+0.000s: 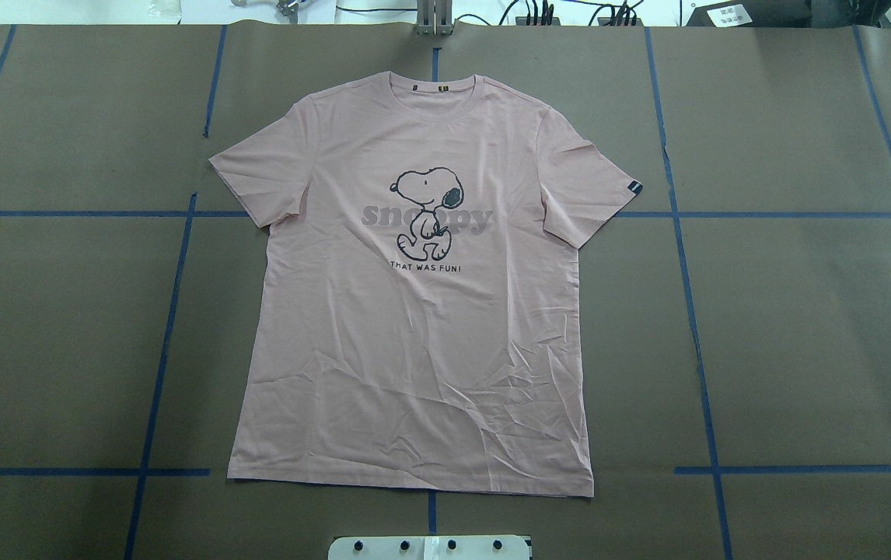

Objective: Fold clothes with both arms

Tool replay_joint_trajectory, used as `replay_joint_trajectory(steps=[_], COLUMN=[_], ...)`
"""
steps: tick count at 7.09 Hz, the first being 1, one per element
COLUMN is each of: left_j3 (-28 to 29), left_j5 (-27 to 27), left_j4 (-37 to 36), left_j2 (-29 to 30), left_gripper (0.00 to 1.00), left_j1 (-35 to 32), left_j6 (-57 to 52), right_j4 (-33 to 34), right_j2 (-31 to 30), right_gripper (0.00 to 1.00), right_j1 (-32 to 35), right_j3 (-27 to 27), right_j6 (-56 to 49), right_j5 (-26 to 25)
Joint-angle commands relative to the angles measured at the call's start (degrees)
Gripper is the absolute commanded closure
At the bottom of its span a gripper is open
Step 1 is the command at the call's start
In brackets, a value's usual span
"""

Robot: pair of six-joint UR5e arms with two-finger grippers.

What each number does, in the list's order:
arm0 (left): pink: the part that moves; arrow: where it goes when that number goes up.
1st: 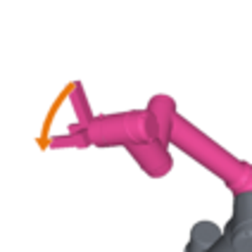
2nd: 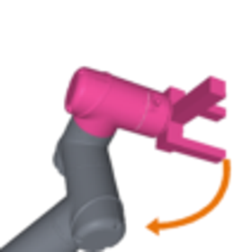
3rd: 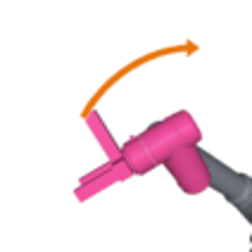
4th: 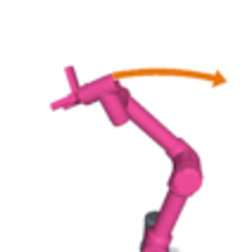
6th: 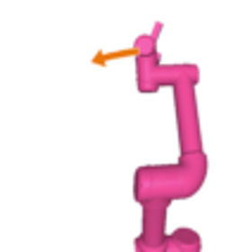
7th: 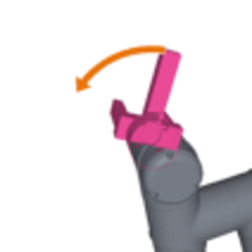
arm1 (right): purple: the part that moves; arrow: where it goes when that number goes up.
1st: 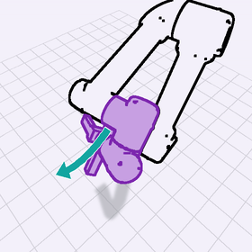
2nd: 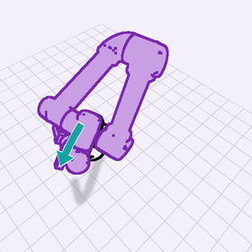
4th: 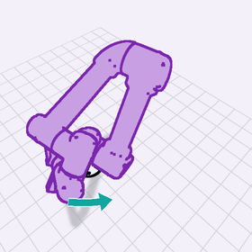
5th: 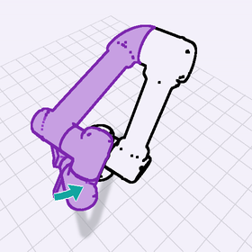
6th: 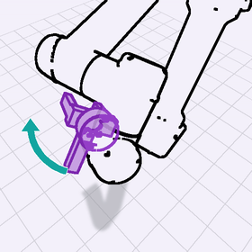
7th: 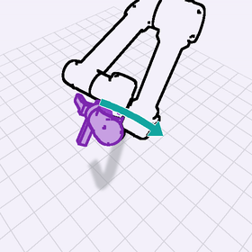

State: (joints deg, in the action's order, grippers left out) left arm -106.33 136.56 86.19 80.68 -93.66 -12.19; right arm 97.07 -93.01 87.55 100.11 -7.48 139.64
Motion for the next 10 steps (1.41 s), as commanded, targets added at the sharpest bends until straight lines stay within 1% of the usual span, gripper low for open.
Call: replay_joint_trajectory(steps=[1,2,3,4,5,6,7,8,9,10], left_j3=[-0.4,0.6,0.3,0.5,0.4,0.2,0.5,0.3,0.2,0.3], left_j5=[0.2,2.4,2.9,2.8,2.8,2.9,2.9,2.9,3.0,2.9], left_j4=[1.0,1.1,1.0,1.0,1.0,1.0,1.1,1.2,1.9,3.8], left_j2=[0.0,-0.1,-0.2,-0.2,-0.3,-0.3,-0.3,-0.3,-0.3,-0.2], left_gripper=[0.0,0.0,0.0,0.0,0.0,0.0,0.0,0.0,0.0,0.0], left_j1=[0.1,0.1,0.1,0.1,0.1,0.1,0.1,0.1,0.1,0.1], left_j6=[0.1,0.2,0.3,0.5,0.4,0.4,0.3,0.2,0.1,0.2], right_j4=[-0.9,-0.9,-0.9,-0.9,-1.0,-1.0,-1.0,-2.9,-16.7,-32.8], right_j2=[-0.2,0.1,0.8,4.8,10.5,16.7,22.2,28.6,29.4,30.0], right_gripper=[0.0,0.0,0.0,0.0,0.0,0.0,0.0,0.0,0.0,0.01], right_j1=[-2.9,-4.0,-5.5,-8.2,-15.3,-21.0,-24.0,-25.1,-27.4,-31.6], right_j3=[-0.1,0.1,0.3,0.2,-0.4,-1.0,-3.5,-9.3,-14.5,-21.7], right_j6=[1.3,3.7,4.0,5.5,16.9,25.0,27.9,32.2,44.4,58.3], right_j5=[0.1,0.2,0.3,0.3,-0.2,-2.3,-3.7,-4.2,-8.1,-13.0])
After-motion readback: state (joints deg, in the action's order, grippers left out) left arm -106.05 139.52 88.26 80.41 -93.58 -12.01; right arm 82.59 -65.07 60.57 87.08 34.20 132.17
